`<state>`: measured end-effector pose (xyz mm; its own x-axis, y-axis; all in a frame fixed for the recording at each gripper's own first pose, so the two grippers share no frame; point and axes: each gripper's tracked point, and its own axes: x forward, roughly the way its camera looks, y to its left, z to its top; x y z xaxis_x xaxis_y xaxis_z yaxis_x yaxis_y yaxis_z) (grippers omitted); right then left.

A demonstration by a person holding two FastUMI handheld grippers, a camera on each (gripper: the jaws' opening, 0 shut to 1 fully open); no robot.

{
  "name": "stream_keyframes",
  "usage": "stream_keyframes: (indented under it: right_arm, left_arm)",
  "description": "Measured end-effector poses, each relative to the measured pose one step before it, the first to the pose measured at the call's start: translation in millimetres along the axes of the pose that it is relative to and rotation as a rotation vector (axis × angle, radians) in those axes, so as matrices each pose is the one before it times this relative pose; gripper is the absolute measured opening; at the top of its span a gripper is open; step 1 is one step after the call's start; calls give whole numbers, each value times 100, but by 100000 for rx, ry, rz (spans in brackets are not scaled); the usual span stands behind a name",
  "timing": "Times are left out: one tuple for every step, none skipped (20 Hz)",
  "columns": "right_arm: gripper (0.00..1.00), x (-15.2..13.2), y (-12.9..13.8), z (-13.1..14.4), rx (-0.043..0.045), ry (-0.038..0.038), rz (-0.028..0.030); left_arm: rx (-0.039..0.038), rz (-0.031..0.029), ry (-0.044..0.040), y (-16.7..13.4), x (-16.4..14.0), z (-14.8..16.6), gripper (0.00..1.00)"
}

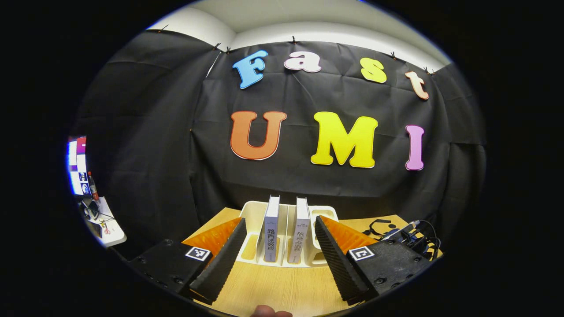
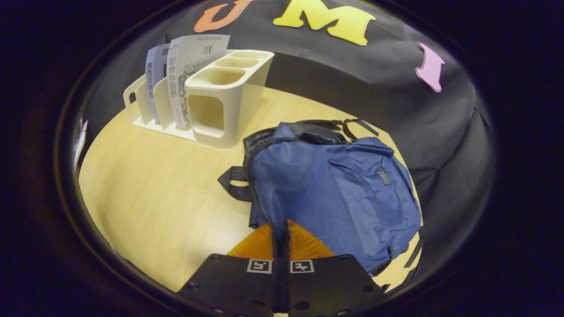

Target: Open the schoolbag, grab two books from the bookshelf and put them into the schoolbag.

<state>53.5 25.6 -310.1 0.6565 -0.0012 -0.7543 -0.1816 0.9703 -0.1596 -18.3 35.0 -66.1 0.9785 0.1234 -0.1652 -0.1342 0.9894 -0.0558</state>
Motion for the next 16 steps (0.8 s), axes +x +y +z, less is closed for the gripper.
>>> stream_keyframes:
  right_arm:
    - [0,-611,-265,417,-457,-1070,116]
    - [1,-729,-341,507,-285,-1209,318]
    - [0,-711,-403,460,167,-1215,301]
    - [3,-775,-636,595,575,-1367,33]
    - [3,-708,-739,457,874,-1013,103]
    - [0,-746,-836,530,1885,-823,35]
    - [0,-708,-910,477,1850,-694,-245]
    - [0,-733,-970,682,1280,-1059,-338]
    - [0,-620,-957,621,614,-1118,-366]
    - [0,-610,-1007,700,177,-1234,-551]
    - [0,-527,-1110,454,320,-1194,-561]
    - [0,-501,-1027,482,628,-834,-465]
    - [0,-316,-1153,342,886,-844,-444]
    - [0,-265,-1146,459,1054,-595,-453]
    - [2,-271,-1147,242,907,-301,-138]
    - [0,-230,-1136,321,-77,77,-195]
  left_arm:
    - [3,167,230,61,233,-108,98]
    - [234,180,83,107,124,21,98]
    - [339,-513,420,-94,247,-12,98]
    - [237,-1180,964,-179,198,-178,98]
    - [175,-776,540,-246,434,-79,98]
    - [207,-532,1659,-65,488,-182,98]
    - [-451,-758,2384,-410,464,-398,98]
    - [-1281,-444,1866,-224,480,-183,98]
    - [-1765,-415,1656,-258,535,9,99]
    - [-1669,-629,1157,-420,470,195,99]
    - [-975,-565,1154,-358,605,199,99]
    - [-266,-534,923,-379,619,186,99]
    - [555,-931,622,-416,754,305,98]
    - [1495,-600,498,-318,639,560,99]
    - [2029,-589,213,-257,1001,491,99]
    - [1599,-711,992,-353,943,398,99]
